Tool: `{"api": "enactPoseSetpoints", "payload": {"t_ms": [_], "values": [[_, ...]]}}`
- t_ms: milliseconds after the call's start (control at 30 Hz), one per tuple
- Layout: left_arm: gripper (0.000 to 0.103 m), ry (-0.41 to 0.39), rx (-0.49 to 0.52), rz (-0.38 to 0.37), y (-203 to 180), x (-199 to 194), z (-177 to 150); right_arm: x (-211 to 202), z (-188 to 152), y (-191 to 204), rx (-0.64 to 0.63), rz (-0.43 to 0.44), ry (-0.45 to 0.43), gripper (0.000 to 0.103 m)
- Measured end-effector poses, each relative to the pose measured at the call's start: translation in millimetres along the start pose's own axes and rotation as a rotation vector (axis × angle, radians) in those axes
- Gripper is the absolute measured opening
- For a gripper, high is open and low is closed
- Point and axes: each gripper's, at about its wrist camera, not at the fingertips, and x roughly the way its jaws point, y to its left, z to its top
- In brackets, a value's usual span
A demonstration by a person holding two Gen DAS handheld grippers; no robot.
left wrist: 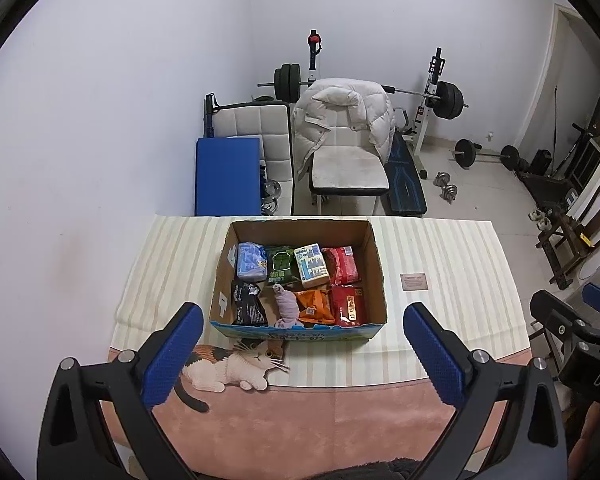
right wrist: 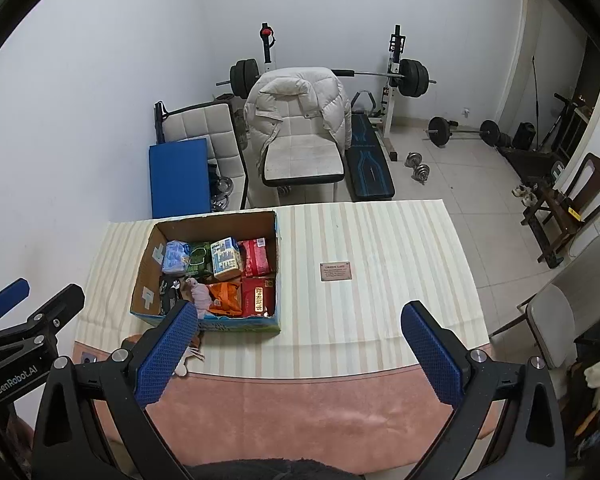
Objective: Organize soft objects
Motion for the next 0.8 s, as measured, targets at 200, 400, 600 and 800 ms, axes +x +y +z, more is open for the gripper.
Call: {"api": "enactPoseSetpoints", "payload": {"t_ms": [200,400,600,800], "values": [[0.103,-0.005,-0.004,-0.005,0.2,-0.2,2.2,-1.0,0.8,-0.5,-0.002,-0.002,-0.005,0.103],[0.103,-0.005,-0.002,-0.007,-0.3,-1.3,2.2,-1.2,1.2,0.5,-0.004,-0.003,-0.009,0.103],[0.103,-0.006,-0.004,-0.006,-2.3,-2.8,2.3,-1.5,3.8,0.0,-0.01,-0.005,-0.014,0.103],[0.103,-0.009,-0.004,-0.011,-3.0,-4.9,4.6,-2.9,5.1,1.1,-0.01,-0.01,-0.02,0.103]]}}
